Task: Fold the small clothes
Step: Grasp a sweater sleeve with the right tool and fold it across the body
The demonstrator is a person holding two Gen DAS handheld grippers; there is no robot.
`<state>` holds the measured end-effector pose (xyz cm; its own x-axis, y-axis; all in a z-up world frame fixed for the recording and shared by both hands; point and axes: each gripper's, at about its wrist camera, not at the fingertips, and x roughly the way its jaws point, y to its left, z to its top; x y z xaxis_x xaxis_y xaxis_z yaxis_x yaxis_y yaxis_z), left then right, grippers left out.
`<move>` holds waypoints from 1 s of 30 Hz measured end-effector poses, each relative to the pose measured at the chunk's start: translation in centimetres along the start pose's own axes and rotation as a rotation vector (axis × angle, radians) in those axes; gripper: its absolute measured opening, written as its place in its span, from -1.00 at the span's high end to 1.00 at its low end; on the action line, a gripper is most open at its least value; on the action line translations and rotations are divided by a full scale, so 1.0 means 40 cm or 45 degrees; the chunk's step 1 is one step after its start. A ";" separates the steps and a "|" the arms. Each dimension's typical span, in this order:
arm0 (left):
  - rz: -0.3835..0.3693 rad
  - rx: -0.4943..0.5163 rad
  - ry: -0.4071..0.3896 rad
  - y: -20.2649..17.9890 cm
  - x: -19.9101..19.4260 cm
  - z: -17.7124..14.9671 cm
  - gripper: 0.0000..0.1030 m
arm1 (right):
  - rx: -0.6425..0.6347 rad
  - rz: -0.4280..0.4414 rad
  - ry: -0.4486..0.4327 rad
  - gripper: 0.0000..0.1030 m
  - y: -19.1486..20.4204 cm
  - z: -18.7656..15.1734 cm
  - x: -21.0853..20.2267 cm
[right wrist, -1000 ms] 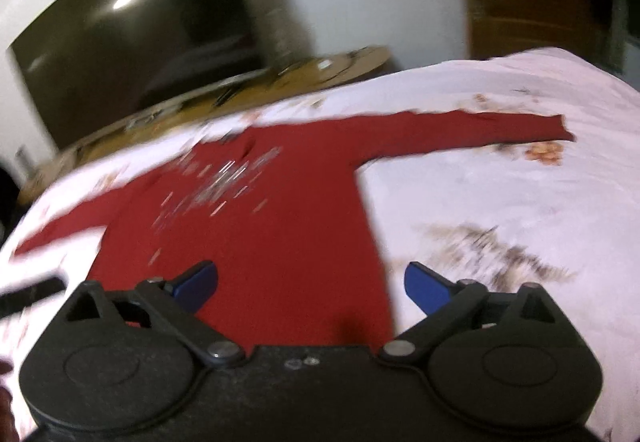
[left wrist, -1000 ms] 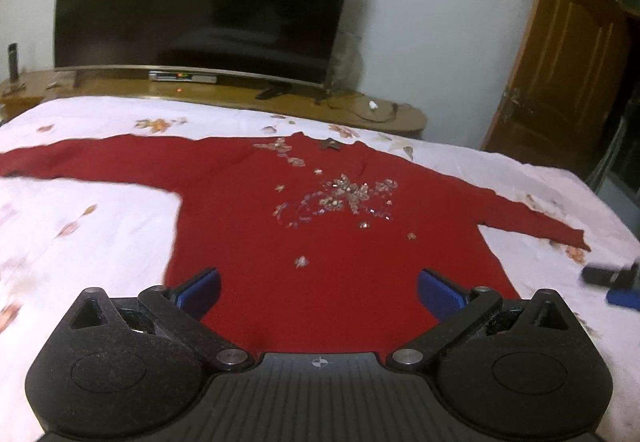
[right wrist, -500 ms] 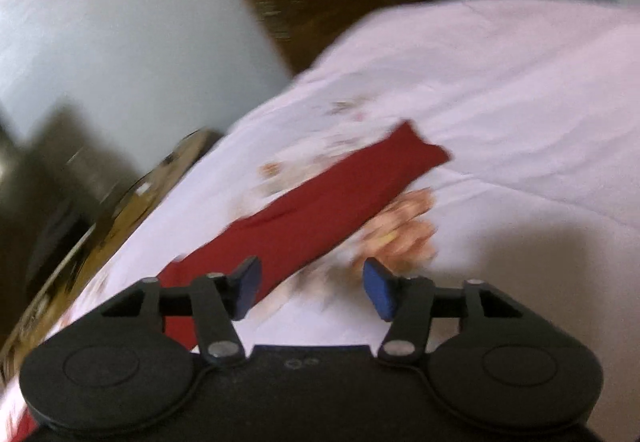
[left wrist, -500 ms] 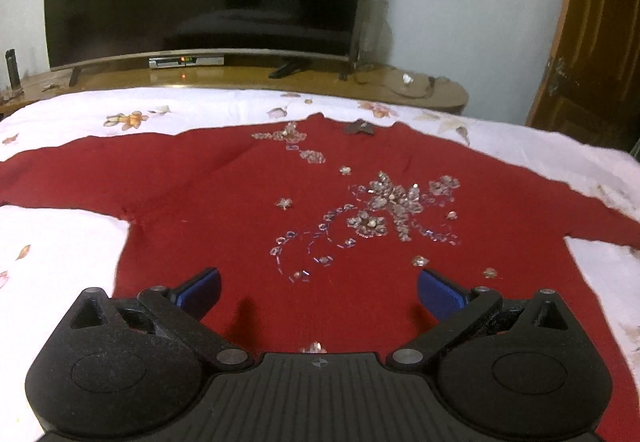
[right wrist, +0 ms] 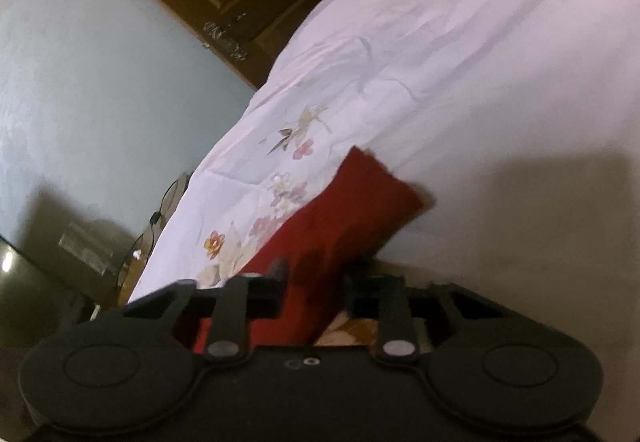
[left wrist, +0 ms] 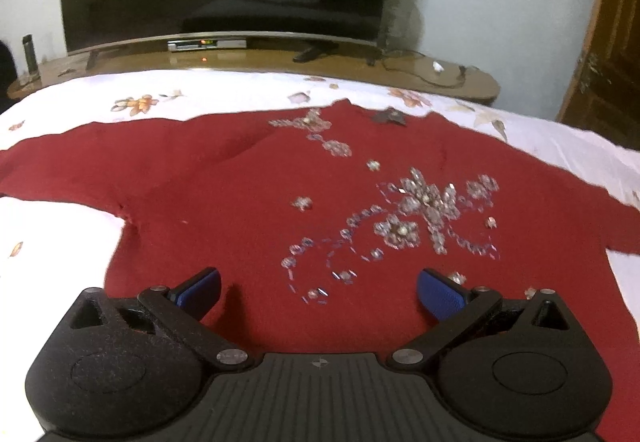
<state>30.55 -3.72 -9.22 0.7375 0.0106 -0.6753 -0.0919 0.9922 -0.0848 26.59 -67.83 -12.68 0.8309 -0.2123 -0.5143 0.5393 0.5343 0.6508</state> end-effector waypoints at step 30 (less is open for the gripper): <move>-0.136 -0.112 0.028 0.313 -0.022 0.039 -1.00 | -1.458 0.546 0.522 0.47 0.895 -1.004 -0.056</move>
<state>29.78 8.87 -8.52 0.7315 -0.0983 -0.6747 -0.0725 0.9727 -0.2203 38.54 -15.37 -10.64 0.6953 0.3064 -0.6501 -0.3518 0.9339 0.0638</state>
